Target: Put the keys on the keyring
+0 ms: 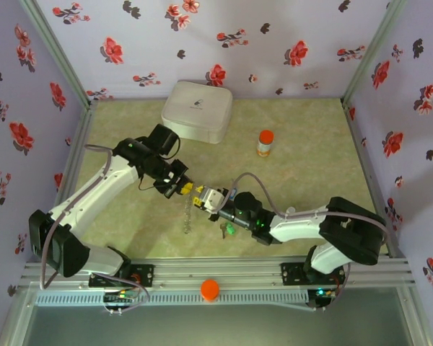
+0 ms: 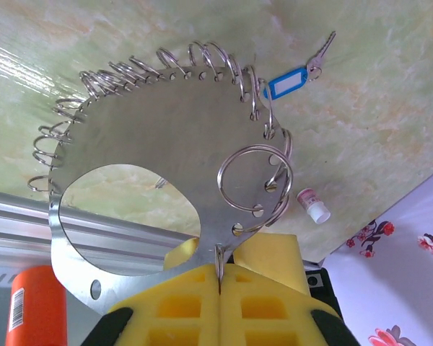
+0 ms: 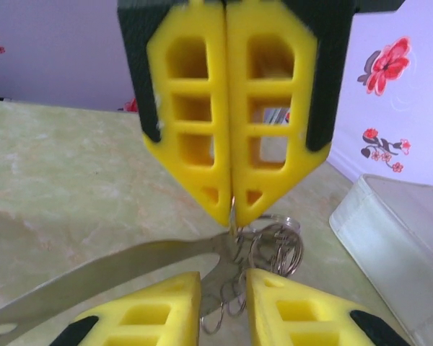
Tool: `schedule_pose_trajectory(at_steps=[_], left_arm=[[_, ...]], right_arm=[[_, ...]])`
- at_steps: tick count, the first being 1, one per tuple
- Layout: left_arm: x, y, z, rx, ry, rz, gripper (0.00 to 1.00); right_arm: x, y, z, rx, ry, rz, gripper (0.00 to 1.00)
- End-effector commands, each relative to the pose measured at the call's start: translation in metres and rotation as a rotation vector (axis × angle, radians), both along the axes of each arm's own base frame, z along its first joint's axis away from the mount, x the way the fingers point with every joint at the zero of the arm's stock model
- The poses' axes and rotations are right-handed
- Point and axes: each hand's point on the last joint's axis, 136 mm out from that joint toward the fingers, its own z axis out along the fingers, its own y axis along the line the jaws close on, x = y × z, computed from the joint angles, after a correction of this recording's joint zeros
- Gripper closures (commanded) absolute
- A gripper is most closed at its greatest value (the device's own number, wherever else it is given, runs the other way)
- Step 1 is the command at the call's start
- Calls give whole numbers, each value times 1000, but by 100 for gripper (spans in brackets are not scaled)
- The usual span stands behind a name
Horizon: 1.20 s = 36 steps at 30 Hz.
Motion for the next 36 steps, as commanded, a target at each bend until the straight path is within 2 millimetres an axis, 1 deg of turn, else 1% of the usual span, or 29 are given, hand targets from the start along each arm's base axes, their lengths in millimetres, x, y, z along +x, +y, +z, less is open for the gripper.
schedule_pose_trajectory(at_steps=[1, 5, 16, 18, 23, 24, 25, 26, 28, 30, 32, 34, 36], left_arm=[[5, -5, 8, -28, -4, 4, 100], [5, -5, 7, -26, -1, 4, 100], [4, -5, 8, -25, 2, 6, 100], [4, -5, 7, -25, 3, 7, 100], [6, -6, 6, -48, -21, 17, 100], [9, -8, 6, -64, -41, 22, 91], [14, -9, 9, -91, -75, 35, 76], [20, -8, 11, -112, -109, 54, 66], [33, -1, 19, -134, -189, 87, 57], [53, 10, 35, -140, -319, 100, 50], [74, 24, 56, -117, -480, 81, 48], [91, 38, 84, -69, -699, 8, 47], [97, 47, 108, 12, -923, -117, 42]], right_arm=[[7, 6, 23, 76, -27, -31, 77], [8, 9, 21, 81, -23, -32, 77], [11, 17, 32, 114, -41, -24, 83], [11, 18, 34, 120, -42, -22, 85], [12, 18, 34, 130, -38, -27, 98], [12, 18, 33, 133, -37, -26, 100], [12, 17, 33, 139, -35, -28, 100], [12, 16, 33, 146, -33, -32, 100], [12, 13, 34, 168, -27, -41, 100], [12, 10, 31, 179, -18, -44, 100], [10, 9, 30, 188, -8, -34, 100], [7, 8, 30, 206, 8, -17, 100], [6, 7, 31, 226, 32, 3, 100]])
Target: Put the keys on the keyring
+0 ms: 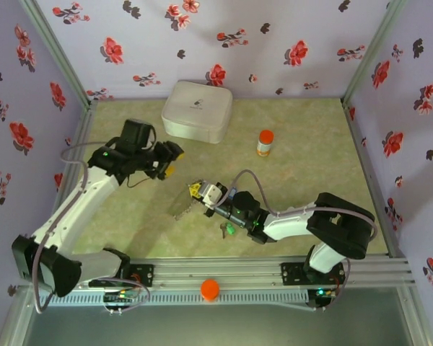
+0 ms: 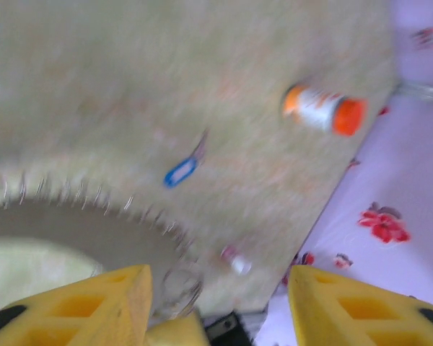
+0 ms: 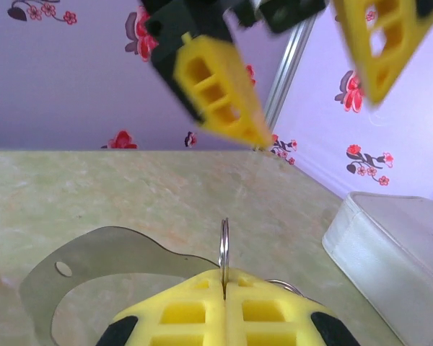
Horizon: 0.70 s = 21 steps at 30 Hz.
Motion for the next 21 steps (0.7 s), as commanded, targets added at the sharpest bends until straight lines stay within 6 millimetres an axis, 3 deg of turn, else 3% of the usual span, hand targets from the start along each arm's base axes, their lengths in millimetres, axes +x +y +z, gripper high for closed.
schedule_pose_trajectory(at_steps=[1, 4, 9, 15, 17, 21], left_arm=[[22, 14, 64, 205, -525, -176, 41], [12, 17, 76, 390, -812, -349, 38], [-24, 15, 65, 633, -1241, -615, 36], [-62, -3, 28, 627, -1369, -915, 36], [-78, -11, 14, 607, -1444, -1040, 45], [-89, -21, -2, 543, -1481, -1125, 54]], right_arm=[[-5, -2, 19, 114, 21, 43, 100], [-7, -6, 22, 150, 61, 89, 100], [-7, -16, 27, 184, 127, 163, 100], [-15, -23, 34, 109, 169, 228, 100], [-20, -23, 34, 61, 165, 249, 100], [-25, -25, 39, 23, 129, 269, 100]])
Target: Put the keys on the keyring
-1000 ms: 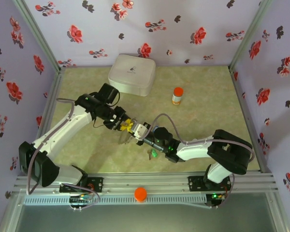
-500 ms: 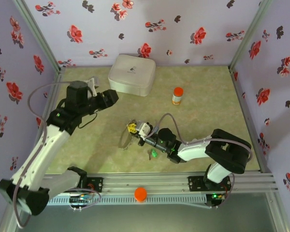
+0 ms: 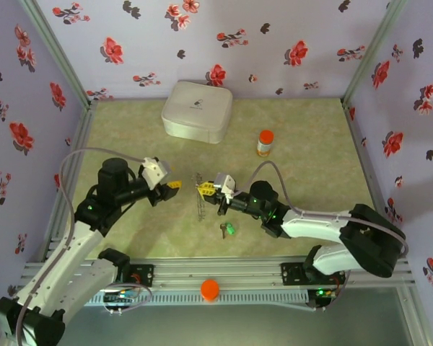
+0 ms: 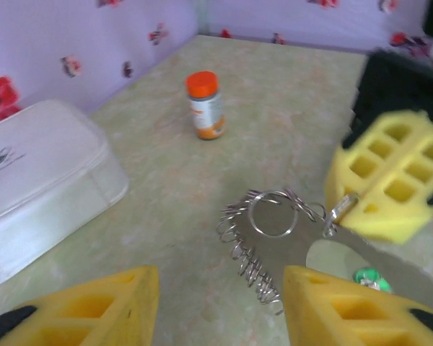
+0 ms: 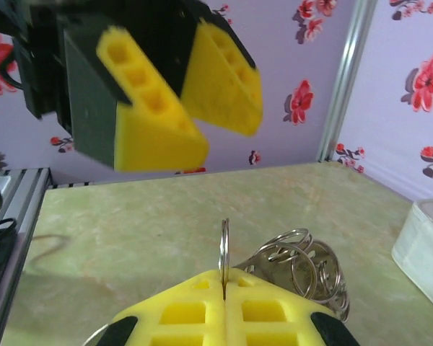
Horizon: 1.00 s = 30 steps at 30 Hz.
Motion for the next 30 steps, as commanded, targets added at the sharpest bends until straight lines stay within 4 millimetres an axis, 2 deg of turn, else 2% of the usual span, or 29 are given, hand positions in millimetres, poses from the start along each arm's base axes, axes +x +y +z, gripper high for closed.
schedule_pose_trajectory(at_steps=[1, 4, 11, 17, 22, 30], left_arm=[[-22, -16, -2, 26, -109, -207, 56], [-30, -22, -7, 20, -87, -267, 62], [-44, -32, -19, 27, -13, -351, 63], [-44, -37, -26, 50, 15, -374, 65], [-44, -39, -29, 60, 19, -386, 72], [-46, -40, -30, 74, 20, -400, 74]], right_arm=[[-8, 3, 10, -32, -40, 58, 100], [-11, 4, 14, -44, -41, 79, 100], [-15, 9, 18, -50, -41, 116, 100], [-17, 10, 16, -52, -42, 125, 100], [-19, 13, 14, -55, -42, 131, 100], [-24, 15, 7, -81, -29, 156, 100]])
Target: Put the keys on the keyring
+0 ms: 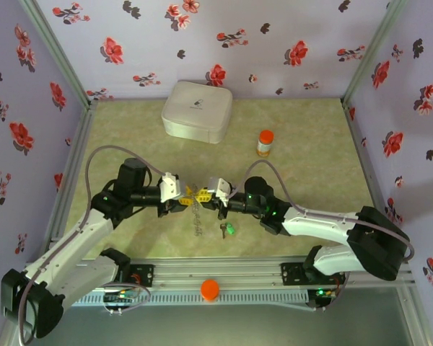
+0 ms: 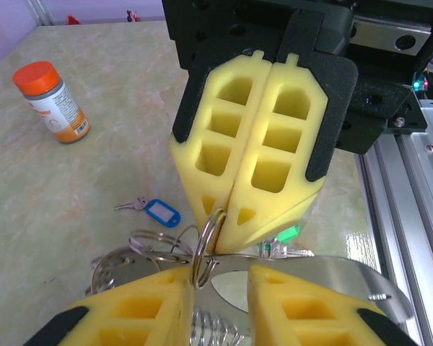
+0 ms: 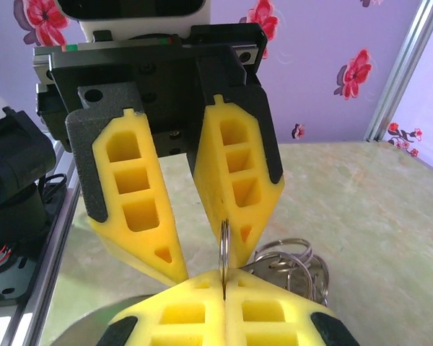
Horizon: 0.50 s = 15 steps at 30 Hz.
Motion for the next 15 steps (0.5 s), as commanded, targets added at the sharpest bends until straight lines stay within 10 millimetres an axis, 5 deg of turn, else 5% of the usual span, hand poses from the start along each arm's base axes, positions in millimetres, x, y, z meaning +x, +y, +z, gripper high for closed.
schedule_pose_trajectory(at_steps=[1, 15], left_arm=[[-4, -3, 13, -9, -39, -40, 75], [-17, -1, -1, 87, 35, -108, 92]], right_arm=[[-4, 6, 16, 30, -37, 37, 100], [-10, 12, 16, 58, -1, 64, 100]])
